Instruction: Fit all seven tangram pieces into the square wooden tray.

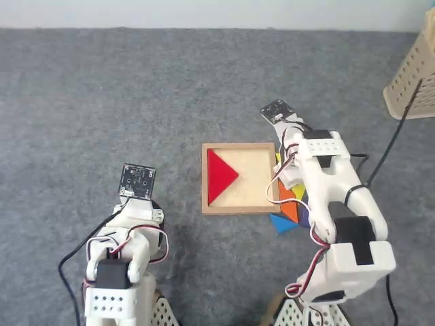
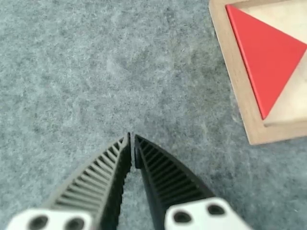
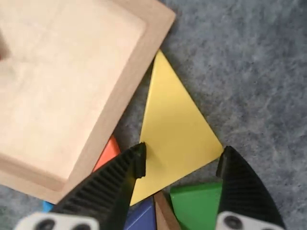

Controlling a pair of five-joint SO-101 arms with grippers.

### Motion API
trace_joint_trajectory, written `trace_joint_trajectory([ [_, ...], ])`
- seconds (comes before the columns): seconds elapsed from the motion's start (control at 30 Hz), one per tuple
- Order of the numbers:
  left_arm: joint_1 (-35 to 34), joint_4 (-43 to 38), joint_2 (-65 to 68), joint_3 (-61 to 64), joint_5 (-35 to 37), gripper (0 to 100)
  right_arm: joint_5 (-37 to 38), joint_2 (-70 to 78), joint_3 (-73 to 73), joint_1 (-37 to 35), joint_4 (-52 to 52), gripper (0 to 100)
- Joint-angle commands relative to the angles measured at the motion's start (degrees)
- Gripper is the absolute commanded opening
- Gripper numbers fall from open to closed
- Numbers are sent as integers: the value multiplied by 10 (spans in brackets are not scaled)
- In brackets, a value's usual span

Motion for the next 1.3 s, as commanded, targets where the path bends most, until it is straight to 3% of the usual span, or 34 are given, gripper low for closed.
trace_joint_trajectory([
  [0.0,-3,3,-2,-3,5,11,-35,-68,12,35,-14,257],
  [0.13,-3,3,-2,-3,5,11,-44,-137,66,14,-45,257],
  [0.33,-3,3,-2,-3,5,11,1,-148,119,-54,-78,260],
  [0.67,-3,3,-2,-3,5,11,6,-22,36,12,-71,299],
  [0.93,-3,3,-2,-3,5,11,18,11,1,14,-34,299],
  [1.27,-3,3,-2,-3,5,11,14,14,-8,15,-32,154],
])
